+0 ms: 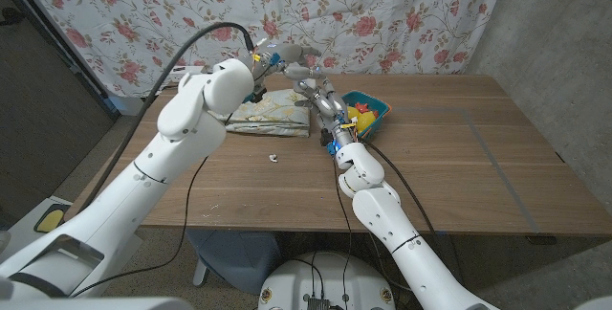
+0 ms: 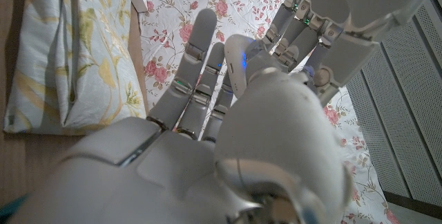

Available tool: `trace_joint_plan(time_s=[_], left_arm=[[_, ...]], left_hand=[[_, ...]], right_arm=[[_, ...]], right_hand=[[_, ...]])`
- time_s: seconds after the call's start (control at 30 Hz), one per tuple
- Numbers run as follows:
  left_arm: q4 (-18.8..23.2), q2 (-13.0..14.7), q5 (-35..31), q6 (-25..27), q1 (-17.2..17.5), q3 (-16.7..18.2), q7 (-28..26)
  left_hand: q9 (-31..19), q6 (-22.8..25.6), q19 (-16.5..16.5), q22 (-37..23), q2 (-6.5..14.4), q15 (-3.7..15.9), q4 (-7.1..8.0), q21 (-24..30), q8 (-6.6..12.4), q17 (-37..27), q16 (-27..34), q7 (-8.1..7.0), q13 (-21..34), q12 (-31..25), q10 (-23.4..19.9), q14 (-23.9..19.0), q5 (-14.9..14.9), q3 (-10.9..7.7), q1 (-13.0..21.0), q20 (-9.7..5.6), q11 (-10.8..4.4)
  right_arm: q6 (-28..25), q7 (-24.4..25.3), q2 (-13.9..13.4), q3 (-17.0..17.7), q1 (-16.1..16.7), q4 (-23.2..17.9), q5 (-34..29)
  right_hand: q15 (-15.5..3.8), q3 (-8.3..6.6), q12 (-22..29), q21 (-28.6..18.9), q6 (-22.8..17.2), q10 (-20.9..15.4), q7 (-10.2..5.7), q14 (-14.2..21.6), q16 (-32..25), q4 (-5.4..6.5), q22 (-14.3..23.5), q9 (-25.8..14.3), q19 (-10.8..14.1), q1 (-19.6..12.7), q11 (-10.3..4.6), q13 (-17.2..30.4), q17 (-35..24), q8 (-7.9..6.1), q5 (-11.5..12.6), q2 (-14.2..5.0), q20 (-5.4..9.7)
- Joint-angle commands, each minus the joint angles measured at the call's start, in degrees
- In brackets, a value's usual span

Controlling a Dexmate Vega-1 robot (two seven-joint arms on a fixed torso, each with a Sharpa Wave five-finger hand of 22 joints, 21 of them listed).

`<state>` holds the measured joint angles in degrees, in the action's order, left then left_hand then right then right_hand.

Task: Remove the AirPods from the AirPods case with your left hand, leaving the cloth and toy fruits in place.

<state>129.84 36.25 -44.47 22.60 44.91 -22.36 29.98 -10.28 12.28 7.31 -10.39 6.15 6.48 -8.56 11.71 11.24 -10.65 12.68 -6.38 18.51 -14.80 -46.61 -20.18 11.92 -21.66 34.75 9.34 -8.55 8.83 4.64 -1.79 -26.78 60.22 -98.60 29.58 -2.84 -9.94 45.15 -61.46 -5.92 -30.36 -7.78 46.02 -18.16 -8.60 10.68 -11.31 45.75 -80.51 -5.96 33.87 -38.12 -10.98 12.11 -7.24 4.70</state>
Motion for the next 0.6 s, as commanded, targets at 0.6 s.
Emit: trace_joint_plan(time_s=[0.6], left_arm=[[-0.42, -6.14, -13.15, -4.33, 3.81, 1.24, -0.53]], left_hand=[[-0.24, 0.86, 1.93, -0.07, -0.65, 2.43, -2.35, 0.65, 0.28, 0.02, 0.61, -1.18, 1.38, -0.91, -3.07, -2.54, 0.58, -3.42, 7.73, -0.63, -3.18]], right_arm=[[2.07, 3.19, -1.49, -1.62, -0.73, -0.16, -4.37]], right_hand=[[-10.64, 0.01, 0.33, -0.82, 0.57, -6.00, -0.36, 4.80, 0.05, -0.06, 0.03, -0.20, -8.85, -0.51, -5.21, 0.22, -0.16, -0.11, 0.35, 0.11, 7.17]])
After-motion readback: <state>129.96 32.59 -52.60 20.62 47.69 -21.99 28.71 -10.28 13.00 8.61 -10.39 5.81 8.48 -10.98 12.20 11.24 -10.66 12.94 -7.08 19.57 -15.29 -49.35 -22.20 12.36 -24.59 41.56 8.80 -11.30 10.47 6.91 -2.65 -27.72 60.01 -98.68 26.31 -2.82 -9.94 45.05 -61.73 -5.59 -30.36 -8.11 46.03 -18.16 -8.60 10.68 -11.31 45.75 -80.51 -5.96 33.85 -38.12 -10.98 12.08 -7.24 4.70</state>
